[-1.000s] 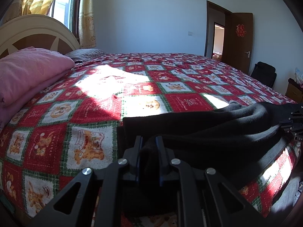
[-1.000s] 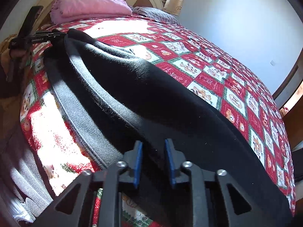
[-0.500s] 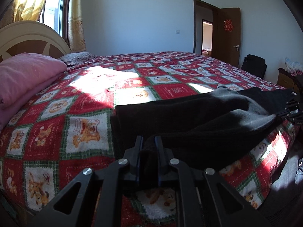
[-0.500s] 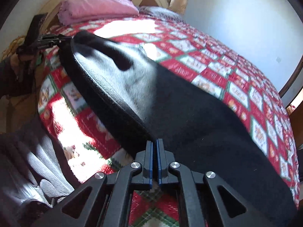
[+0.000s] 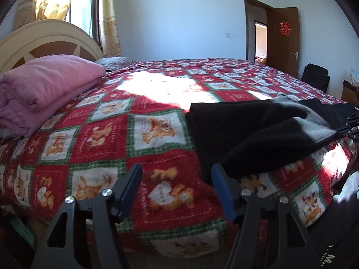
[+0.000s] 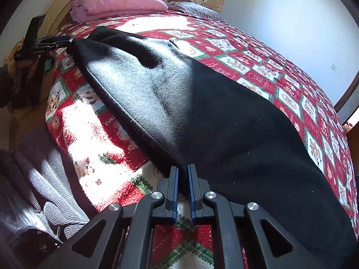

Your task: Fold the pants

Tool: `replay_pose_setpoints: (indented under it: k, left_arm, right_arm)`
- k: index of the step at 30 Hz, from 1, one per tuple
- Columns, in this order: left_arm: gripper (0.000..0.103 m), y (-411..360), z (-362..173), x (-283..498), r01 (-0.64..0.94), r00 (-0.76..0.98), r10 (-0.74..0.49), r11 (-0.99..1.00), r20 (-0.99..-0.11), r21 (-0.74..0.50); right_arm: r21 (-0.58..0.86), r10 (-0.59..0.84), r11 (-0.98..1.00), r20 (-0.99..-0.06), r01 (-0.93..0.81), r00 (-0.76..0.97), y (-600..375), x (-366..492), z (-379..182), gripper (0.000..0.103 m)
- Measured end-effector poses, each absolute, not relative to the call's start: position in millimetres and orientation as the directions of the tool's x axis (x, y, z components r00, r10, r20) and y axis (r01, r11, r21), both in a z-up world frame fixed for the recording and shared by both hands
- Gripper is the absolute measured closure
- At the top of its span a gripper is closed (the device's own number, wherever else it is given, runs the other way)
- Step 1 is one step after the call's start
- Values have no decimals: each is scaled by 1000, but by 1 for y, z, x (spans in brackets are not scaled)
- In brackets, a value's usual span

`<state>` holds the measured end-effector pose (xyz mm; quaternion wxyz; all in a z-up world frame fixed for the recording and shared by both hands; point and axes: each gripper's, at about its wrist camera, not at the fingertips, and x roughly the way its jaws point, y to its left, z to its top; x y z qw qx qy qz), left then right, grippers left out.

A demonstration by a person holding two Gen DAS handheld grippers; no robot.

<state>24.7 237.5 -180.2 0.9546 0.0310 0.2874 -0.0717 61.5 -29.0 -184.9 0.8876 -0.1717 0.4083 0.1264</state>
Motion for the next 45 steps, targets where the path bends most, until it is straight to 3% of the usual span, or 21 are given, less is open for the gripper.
replay_pose_setpoints:
  k: [5, 8, 10, 13, 17, 19, 25, 27, 28, 29, 31, 35, 38, 40, 45]
  left_arm:
    - [37, 248, -173, 23, 91, 842, -98, 995, -531, -40]
    - [37, 237, -164, 32, 126, 839, -182, 982, -513, -144]
    - [37, 229, -165, 44, 135, 805, -226, 970, -549, -203]
    - [50, 222, -172, 47, 117, 743, -259, 958, -617, -262]
    - [51, 232, -178, 23, 95, 729, -325, 920, -603, -381]
    - [51, 232, -183, 17, 95, 712, -352, 906, -607, -413]
    - [51, 233, -204, 26, 88, 674, -485, 802, -557, -591]
    - [55, 229, -205, 32, 100, 669, -520, 771, -531, -629]
    - [62, 226, -205, 36, 98, 666, -524, 768, -532, -633]
    - [74, 224, -204, 38, 101, 669, -519, 773, -532, -626]
    - [88, 219, -196, 37, 119, 695, -478, 813, -538, -570]
    - [91, 210, -174, 35, 120, 749, -341, 913, -568, -389]
    - [91, 196, -170, 39, 121, 763, -171, 985, -624, -123]
    - [91, 198, -175, 46, 118, 745, -165, 986, -647, -116]
    - [90, 208, -180, 52, 115, 769, -190, 980, -611, -160]
  right_arm:
    - [-190, 97, 908, -772, -374, 628, -30, 57, -180, 88]
    - [-164, 125, 909, -771, -384, 625, -29, 55, -174, 77]
    - [-167, 130, 908, -761, -385, 636, -28, 53, -169, 75]
    - [-184, 121, 907, -748, -378, 653, -26, 50, -164, 75]
    - [-181, 127, 912, -728, -367, 674, -28, 48, -161, 72]
    - [-188, 122, 910, -730, -369, 672, -24, 52, -164, 55]
    - [-194, 139, 899, -724, -393, 675, -7, 57, -163, 55]
    - [-203, 137, 896, -719, -395, 681, -3, 59, -161, 55]
    - [-205, 138, 895, -717, -395, 683, -2, 60, -159, 55]
    - [-205, 138, 895, -716, -395, 684, 0, 61, -158, 55]
    - [-210, 135, 894, -714, -395, 687, 2, 64, -157, 55]
    - [-214, 145, 887, -713, -409, 686, 9, 70, -154, 55]
    - [-170, 192, 883, -718, -437, 669, 14, 78, -147, 55]
    - [-109, 249, 884, -713, -454, 656, 17, 87, -135, 55]
    - [-90, 281, 880, -693, -466, 664, 43, 129, -104, 55]
